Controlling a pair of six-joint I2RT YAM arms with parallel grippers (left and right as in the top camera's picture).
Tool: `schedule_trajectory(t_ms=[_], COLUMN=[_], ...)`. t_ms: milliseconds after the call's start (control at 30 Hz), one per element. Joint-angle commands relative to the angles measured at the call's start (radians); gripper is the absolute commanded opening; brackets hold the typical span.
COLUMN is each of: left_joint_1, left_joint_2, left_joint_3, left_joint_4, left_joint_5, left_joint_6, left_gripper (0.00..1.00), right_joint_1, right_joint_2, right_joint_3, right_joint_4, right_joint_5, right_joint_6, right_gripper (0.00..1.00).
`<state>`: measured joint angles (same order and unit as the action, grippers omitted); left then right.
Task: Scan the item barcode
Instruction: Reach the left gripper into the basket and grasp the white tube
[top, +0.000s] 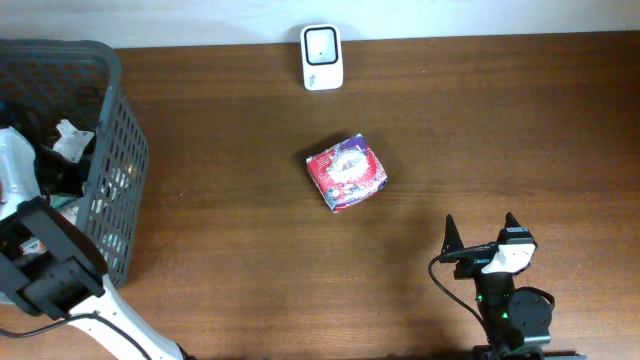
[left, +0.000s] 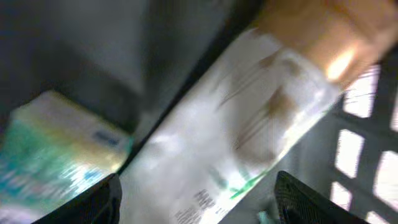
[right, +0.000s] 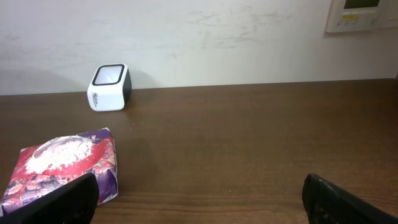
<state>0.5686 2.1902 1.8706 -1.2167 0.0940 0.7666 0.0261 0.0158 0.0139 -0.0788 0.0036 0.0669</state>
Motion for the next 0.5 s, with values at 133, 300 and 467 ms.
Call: schedule_trajectory(t_ms=[133, 300, 467], left_joint_1=[-0.005, 0.024, 0.105], left_joint_2=[0.010, 0.018, -0.003], left_joint_3=[-0.051, -0.171, -0.144], left_joint_4=[0.042, 0.145, 0.184], left_joint_5=[0.134, -0.027, -0.083], left_joint_6=[0.099, -0.023, -0.256], left_gripper=[0.60, 0.16, 0.00], right_joint_1=[0.006, 0.006, 0.006], right_joint_2=[-0.007, -0.007, -0.007], right_joint_3=[-0.008, -0.008, -0.008], right_joint_4=[-0.003, -0.003, -0.003], right_joint_5=[0.009, 0.009, 0.009], right_joint_6=[-0.006, -0.006, -0.006], right_gripper=[0.99, 0.99, 0.99])
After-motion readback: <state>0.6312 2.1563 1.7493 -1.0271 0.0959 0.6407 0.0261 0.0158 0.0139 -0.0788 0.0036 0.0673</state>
